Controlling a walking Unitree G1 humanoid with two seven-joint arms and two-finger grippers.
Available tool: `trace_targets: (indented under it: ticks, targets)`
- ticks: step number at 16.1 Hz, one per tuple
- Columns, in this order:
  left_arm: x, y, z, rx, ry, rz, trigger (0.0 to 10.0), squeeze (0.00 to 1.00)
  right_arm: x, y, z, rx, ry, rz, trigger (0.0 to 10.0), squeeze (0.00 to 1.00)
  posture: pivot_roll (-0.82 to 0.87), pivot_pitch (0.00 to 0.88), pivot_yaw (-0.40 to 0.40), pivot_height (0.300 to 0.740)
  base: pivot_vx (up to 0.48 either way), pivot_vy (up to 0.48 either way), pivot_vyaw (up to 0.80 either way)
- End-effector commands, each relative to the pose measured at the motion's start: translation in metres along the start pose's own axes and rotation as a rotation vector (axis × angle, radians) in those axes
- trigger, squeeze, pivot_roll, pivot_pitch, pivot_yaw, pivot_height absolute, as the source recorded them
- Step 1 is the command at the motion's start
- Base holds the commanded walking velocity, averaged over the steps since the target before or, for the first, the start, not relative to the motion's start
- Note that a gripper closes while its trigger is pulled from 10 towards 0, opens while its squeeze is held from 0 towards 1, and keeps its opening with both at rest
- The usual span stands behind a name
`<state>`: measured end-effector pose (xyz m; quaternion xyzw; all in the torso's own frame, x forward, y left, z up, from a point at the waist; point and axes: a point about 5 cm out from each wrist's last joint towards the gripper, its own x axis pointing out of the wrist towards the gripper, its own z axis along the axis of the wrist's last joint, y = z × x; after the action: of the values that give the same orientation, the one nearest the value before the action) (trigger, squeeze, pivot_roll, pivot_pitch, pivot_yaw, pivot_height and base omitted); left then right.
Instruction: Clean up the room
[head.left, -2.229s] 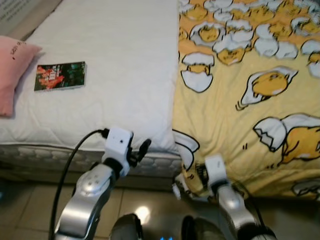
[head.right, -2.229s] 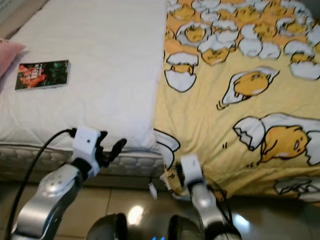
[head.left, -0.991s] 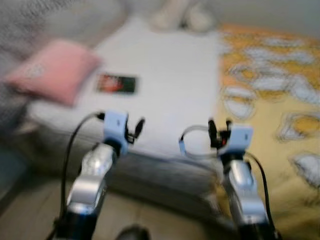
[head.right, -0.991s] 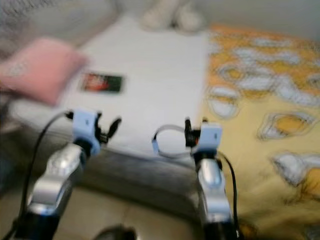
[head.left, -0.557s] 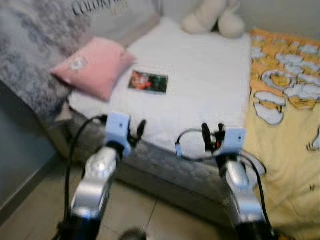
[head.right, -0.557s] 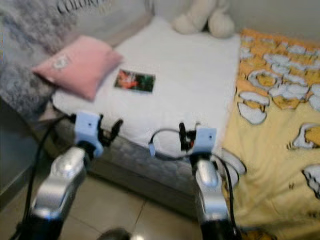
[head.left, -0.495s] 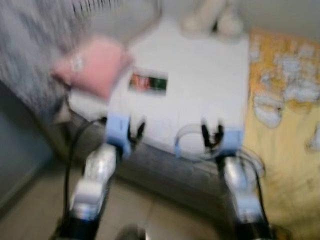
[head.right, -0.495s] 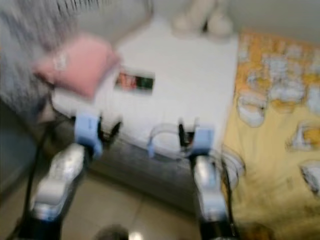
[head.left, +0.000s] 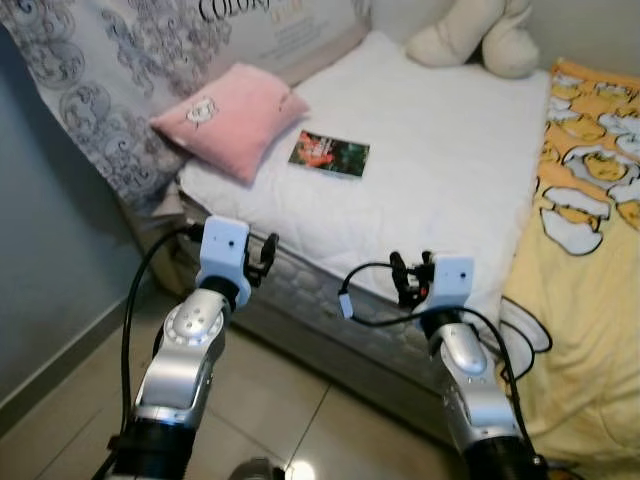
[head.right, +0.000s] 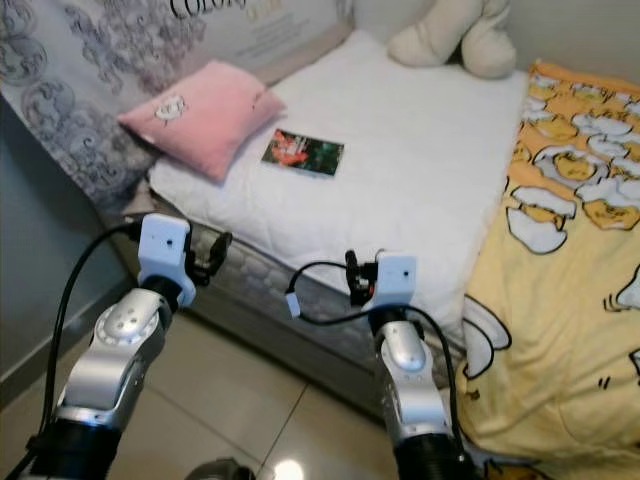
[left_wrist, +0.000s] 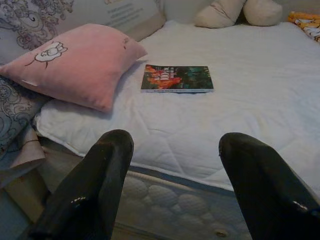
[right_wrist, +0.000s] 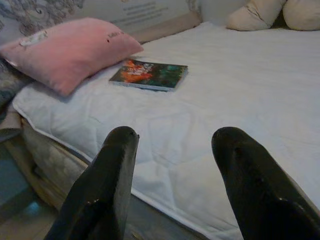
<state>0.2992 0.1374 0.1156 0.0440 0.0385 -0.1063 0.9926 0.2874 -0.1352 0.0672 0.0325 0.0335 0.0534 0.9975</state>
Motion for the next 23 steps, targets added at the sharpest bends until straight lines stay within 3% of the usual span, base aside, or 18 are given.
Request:
trace_targets:
  ticks: [1, 23]
  targets:
    - [0.0052, -0.0042, 0.0063, 0.003, -0.023, -0.016, 10.0, 0.00, 0.0014, -0.0042, 0.0011, -0.006, 0.005, -0.015, 10.0, 0.00, 0.05, 0.000, -0.015, 0.724, 0.000, 0.000, 0.00]
    - [0.0112, -0.0037, 0.0094, -0.010, -0.037, -0.009, 10.0, 0.00, 0.0039, -0.0064, 0.0018, -0.009, 0.008, -0.037, 10.0, 0.00, 0.05, 0.000, -0.011, 0.724, 0.000, 0.000, 0.00]
